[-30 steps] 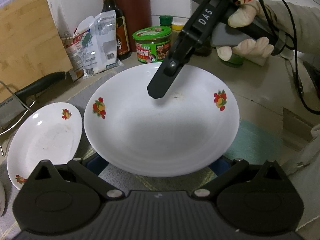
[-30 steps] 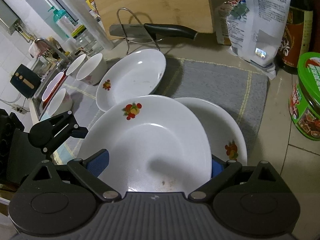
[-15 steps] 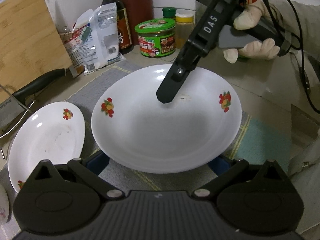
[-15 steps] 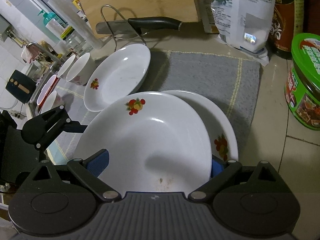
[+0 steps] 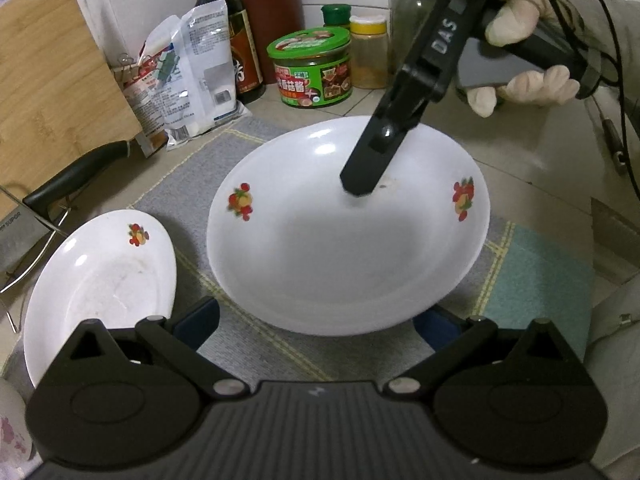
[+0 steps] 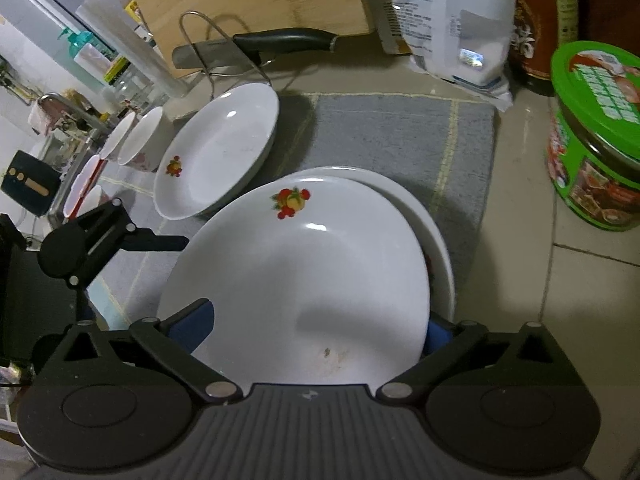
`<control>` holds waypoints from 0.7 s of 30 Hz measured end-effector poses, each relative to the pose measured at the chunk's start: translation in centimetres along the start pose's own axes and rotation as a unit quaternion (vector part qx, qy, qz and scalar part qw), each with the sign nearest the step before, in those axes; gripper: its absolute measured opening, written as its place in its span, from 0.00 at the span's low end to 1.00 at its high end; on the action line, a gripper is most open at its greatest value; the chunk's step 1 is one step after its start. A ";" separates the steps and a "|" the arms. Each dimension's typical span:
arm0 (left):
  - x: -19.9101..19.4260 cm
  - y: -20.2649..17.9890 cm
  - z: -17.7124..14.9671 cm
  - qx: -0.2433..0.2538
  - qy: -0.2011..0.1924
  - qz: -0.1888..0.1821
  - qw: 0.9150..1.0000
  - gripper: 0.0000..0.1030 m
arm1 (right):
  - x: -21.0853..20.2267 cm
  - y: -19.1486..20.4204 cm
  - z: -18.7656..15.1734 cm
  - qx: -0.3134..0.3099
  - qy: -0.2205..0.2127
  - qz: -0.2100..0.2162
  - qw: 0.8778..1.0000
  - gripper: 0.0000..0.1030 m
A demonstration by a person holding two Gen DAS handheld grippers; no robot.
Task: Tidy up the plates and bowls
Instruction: 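Lower the fruit-decal plate onto the stained plate with both grippers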
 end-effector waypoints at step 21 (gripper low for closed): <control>-0.1 0.3 -0.1 -0.003 -0.006 0.003 1.000 1.00 | -0.6 0.5 -0.5 -0.011 0.007 -0.044 0.999 1.00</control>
Point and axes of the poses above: each gripper's, at about its wrist camera, not at the fingertips, and x roughly the way its jaws point, y to its left, z to its top, the point moved 10 cm from there along x, roughly the way its jaws point, and after that the axes turned 6 degrees about -z, right-handed, at the moved point
